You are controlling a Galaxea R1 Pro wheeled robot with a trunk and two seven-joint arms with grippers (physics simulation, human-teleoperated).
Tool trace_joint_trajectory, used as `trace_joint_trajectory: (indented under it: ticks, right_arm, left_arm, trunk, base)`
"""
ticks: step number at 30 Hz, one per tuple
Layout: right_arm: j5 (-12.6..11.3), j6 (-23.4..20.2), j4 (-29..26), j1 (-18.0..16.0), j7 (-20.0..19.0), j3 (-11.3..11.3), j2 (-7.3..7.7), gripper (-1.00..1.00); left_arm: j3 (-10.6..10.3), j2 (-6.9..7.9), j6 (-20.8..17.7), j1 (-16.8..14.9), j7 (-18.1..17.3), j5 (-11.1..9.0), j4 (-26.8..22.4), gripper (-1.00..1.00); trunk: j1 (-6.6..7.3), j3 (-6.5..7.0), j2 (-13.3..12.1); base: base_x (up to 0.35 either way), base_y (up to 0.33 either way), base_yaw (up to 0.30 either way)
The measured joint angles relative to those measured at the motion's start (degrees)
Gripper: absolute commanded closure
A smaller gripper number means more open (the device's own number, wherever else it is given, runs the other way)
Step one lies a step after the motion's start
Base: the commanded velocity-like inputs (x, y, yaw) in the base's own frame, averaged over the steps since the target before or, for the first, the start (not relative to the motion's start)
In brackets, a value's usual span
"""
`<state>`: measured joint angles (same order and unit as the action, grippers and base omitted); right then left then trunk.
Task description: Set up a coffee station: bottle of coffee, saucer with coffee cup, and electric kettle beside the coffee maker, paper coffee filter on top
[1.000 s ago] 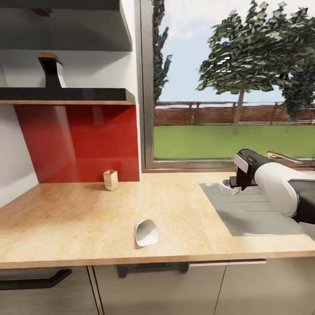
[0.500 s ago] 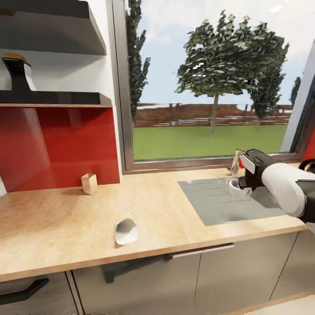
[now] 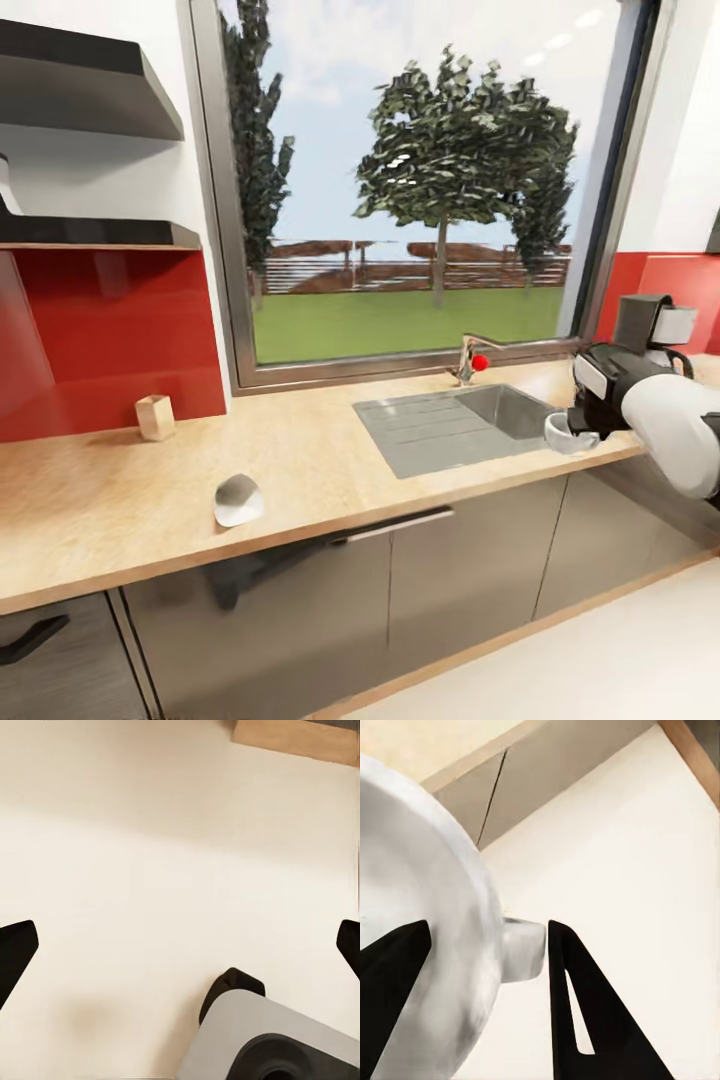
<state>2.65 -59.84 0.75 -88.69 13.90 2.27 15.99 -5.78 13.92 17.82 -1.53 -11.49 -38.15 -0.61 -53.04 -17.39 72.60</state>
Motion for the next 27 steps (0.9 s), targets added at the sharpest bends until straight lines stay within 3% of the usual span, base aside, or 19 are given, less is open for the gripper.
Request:
trace_joint_trajectory:
  ticks: [2,3,4,5,6,8,9,10,12,16,20,23,27]
  right_arm:
    - [0.0,0.0,0.3,0.0,0.1,0.0,1.26,1.0]
    - [0.0,0.0,0.6,0.0,0.2,0.0,2.81,1.0]
    - [-0.6,0.0,1.0,0.1,0.0,-0.5,5.86,1.0]
    - [0.6,0.0,1.0,0.3,0.0,0.8,7.17,1.0]
    - [-0.4,-0.1,1.0,0.8,-0.2,-0.3,8.24,1.0]
    - [-0.2,-0.1,1.0,2.2,-0.3,-0.1,9.81,1.0]
    - [-0.8,0.4,1.0,5.8,-2.6,-0.9,12.15,1.0]
    - [0.2,2.1,1.2,12.3,-3.8,0.4,13.18,1.0]
    - [-0.3,9.2,0.5,19.6,-6.3,-0.3,14.23,1.0]
    - [-0.4,19.5,2.3,34.0,-11.6,-0.2,14.37,1.0]
    - [-0.7,27.9,1.2,42.7,-14.1,-0.4,13.88,1.0]
    - [-0.9,34.9,1.2,50.4,-21.4,-0.4,13.69,1.0]
    - [-0.9,42.0,1.2,57.2,-24.9,-0.3,13.0,1.0]
  left_arm:
    - [0.0,-0.02,0.0,0.0,0.0,0.0,0.0,-1.0]
    - [0.0,-0.02,0.1,0.0,0.0,0.0,0.0,-1.0]
    - [0.0,0.0,0.3,0.0,0.0,0.1,0.0,-1.0]
    - [0.0,0.02,0.3,0.0,0.0,0.1,0.0,-1.0]
    - [-0.1,0.02,0.4,0.0,0.0,0.1,0.0,-1.0]
    - [-0.1,0.03,0.4,0.0,0.0,0.1,0.0,-1.0]
    - [-0.1,0.04,0.3,0.0,0.0,0.1,0.0,-1.0]
    - [-0.1,0.04,0.3,0.0,0.0,0.1,0.0,-1.0]
    - [-0.1,0.04,0.3,0.0,0.0,0.1,-0.1,-1.0]
    - [-0.2,-0.02,0.2,0.0,0.1,0.2,-0.1,-1.0]
    - [0.0,0.02,-0.2,0.0,0.2,1.8,-0.1,-1.0]
    - [0.2,-0.03,-0.4,0.0,0.2,2.4,-0.1,-1.0]
    - [0.3,-0.09,-0.4,0.0,0.3,2.7,-0.5,-1.0]
  trunk:
    - [0.01,0.09,0.0]
    - [0.02,0.13,0.0]
    - [0.03,0.17,0.0]
    - [0.03,0.21,0.0]
    - [0.03,0.24,0.0]
    - [0.03,0.27,0.0]
    - [0.04,0.29,0.0]
    - [0.02,0.27,0.0]
    - [0.24,0.46,-0.4]
    - [1.12,1.16,-2.0]
    - [2.0,1.88,-3.6]
    - [2.66,2.42,-4.8]
    - [3.54,3.14,-6.4]
  base:
    - [-0.124,-0.009,-0.247]
    - [-0.015,-0.001,-0.165]
    - [-0.01,-0.001,-0.137]
    - [-0.006,0.0,-0.092]
    - [-0.004,0.0,-0.059]
    - [-0.002,0.0,-0.033]
    - [-0.001,0.0,-0.012]
    - [-0.001,0.0,-0.008]
    - [0.0,0.0,-0.003]
    - [0.0,0.0,0.0]
    - [0.0,0.0,0.0]
    - [0.0,0.0,0.0]
    - [0.0,0.0,0.0]
